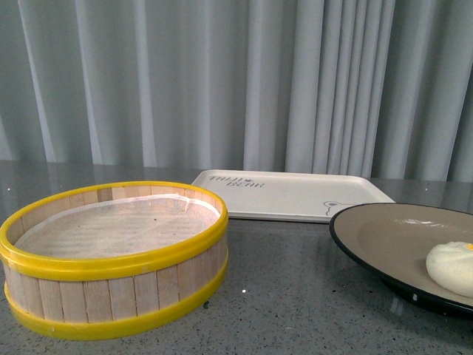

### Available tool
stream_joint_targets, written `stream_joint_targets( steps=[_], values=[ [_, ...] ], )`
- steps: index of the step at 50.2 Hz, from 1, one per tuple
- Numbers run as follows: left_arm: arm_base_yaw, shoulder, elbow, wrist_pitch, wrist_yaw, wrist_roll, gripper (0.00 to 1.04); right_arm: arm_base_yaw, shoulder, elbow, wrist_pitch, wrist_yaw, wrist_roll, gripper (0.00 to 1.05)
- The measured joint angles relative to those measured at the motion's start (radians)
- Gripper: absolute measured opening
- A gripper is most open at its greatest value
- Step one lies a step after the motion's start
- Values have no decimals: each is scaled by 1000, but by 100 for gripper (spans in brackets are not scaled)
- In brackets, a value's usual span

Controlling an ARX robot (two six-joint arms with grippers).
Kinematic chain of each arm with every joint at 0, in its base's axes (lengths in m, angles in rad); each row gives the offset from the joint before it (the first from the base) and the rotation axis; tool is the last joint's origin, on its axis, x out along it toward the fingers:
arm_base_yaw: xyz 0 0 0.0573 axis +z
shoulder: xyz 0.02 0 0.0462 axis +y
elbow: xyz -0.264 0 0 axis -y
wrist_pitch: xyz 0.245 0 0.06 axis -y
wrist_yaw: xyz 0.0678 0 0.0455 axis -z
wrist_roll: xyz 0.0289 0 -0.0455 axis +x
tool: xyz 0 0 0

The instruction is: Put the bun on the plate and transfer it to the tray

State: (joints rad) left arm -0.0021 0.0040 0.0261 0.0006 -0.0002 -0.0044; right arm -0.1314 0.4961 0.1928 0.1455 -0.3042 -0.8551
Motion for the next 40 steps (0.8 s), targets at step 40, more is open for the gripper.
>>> stream_joint_targets(
  steps=[40],
  values=[
    [0,0,0,0,0,0,98,115,551,193,193,-30,-670,96]
  ],
)
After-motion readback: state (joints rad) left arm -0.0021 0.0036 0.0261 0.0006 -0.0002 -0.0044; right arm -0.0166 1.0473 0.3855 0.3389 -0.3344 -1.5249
